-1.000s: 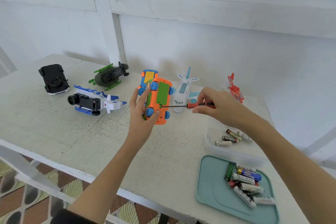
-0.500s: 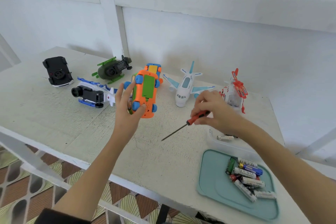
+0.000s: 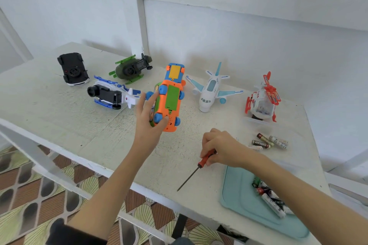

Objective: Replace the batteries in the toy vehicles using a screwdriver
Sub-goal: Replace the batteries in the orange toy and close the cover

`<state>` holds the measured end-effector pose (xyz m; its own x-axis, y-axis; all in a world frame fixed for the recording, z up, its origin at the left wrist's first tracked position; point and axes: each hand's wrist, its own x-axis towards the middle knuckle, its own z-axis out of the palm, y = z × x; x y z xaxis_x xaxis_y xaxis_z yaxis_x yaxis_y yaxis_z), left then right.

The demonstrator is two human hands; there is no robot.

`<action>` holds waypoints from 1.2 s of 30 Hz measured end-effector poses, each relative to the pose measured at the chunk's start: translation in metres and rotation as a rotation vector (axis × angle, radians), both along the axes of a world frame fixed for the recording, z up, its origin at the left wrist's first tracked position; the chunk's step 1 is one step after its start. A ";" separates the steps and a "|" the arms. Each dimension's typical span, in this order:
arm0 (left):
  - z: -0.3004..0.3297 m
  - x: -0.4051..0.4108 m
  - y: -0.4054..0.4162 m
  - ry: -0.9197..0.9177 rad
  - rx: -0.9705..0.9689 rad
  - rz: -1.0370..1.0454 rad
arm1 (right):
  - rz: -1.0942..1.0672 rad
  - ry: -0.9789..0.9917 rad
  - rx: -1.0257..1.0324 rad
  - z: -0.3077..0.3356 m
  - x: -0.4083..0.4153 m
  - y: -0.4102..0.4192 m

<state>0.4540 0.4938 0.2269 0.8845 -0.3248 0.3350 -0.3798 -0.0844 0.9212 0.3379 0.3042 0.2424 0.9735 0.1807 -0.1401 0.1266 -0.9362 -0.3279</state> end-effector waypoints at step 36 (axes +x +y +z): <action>0.046 -0.013 -0.035 0.147 -0.206 -0.051 | -0.351 -0.715 0.777 0.087 0.075 0.038</action>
<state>0.4411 0.4588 0.2732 0.9128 -0.3086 0.2676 -0.2395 0.1264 0.9626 0.4132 0.3425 0.3291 0.7991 -0.3258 0.5053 0.2891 -0.5287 -0.7981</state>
